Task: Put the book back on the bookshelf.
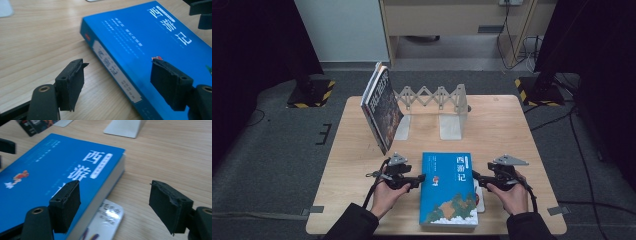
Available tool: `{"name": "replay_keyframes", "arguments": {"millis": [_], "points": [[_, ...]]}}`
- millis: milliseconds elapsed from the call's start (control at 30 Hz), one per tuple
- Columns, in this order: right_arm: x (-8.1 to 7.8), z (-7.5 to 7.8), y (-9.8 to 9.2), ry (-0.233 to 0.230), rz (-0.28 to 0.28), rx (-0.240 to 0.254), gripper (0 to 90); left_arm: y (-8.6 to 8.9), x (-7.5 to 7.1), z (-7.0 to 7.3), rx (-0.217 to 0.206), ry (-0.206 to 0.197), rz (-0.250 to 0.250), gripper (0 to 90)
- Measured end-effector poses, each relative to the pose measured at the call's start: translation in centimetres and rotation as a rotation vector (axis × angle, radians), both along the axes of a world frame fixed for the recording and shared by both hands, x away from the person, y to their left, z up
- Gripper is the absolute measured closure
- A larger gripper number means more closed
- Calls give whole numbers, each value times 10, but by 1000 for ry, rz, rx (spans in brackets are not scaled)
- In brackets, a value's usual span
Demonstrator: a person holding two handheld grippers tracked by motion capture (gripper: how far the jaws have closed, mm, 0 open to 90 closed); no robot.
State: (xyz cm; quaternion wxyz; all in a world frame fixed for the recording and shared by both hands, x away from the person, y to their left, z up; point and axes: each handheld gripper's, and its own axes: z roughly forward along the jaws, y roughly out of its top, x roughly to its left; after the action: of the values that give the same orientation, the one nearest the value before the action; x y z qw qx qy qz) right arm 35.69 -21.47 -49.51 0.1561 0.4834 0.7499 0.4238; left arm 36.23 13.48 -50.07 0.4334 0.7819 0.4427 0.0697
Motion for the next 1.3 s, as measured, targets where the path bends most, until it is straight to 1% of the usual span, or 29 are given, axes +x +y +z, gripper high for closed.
{"name": "replay_keyframes", "arguments": {"millis": [67,100,133,167,200,267,300,333,367,433,500,533,567,633,667,700,733,833,867,900,967,1000,1133,1267,1300], "points": [[-1,-1,9,13,28,14,259,-5,0,-3,-6,12,-19,256],[-1,-1,10,15,35,15,262,-8,-1,-5,3,16,-21,252],[-2,-2,12,20,42,18,263,-8,-1,-5,3,16,-21,242],[-2,-2,12,20,42,18,263,-10,-1,-7,-7,20,-21,242],[-2,-4,15,30,55,27,268,-11,0,-8,-15,25,-20,217],[-2,-4,15,36,60,32,269,-13,0,-10,-21,26,-19,210],[-2,-5,18,49,66,41,269,-13,1,-11,-23,26,-16,181],[-2,-6,19,56,66,43,269,-14,2,-13,-39,40,-17,169],[-2,-6,19,56,66,43,269,-14,2,-13,-39,40,-17,160],[-1,-8,21,61,76,28,267,-15,3,-16,-60,46,-20,153],[-1,-10,23,82,79,25,258,-17,4,-18,-75,51,-23,140],[-1,-11,24,94,80,34,258,-18,4,-19,-86,57,-19,129],[-1,-11,24,94,80,34,258,-18,5,-20,-91,58,-22,129],[-1,-12,26,99,75,42,257,-20,6,-23,-114,74,-21,122],[-1,-12,26,99,77,43,256,-20,7,-25,-128,82,-23,120],[0,-14,27,102,76,53,246,-21,8,-27,-152,93,-24,112],[0,-14,27,107,75,57,247,-21,8,-29,-161,89,-31,113],[0,-14,27,112,70,65,248,-22,10,-31,-169,85,-34,81],[1,-15,28,111,72,72,251,-22,11,-34,-187,100,-29,71],[1,-15,28,111,72,72,251,-22,11,-34,-187,100,-29,62],[1,-16,29,112,72,83,253,-23,13,-37,-209,112,-24,52],[1,-17,29,113,73,85,254,-23,13,-38,-216,107,-23,47],[2,-18,29,127,62,117,260,-24,13,-38,-215,106,-26,37],[2,-19,30,132,63,124,262,-24,13,-40,-222,93,-29,26],[2,-19,30,132,63,124,262,-24,12,-41,-229,84,-26,26]]}}
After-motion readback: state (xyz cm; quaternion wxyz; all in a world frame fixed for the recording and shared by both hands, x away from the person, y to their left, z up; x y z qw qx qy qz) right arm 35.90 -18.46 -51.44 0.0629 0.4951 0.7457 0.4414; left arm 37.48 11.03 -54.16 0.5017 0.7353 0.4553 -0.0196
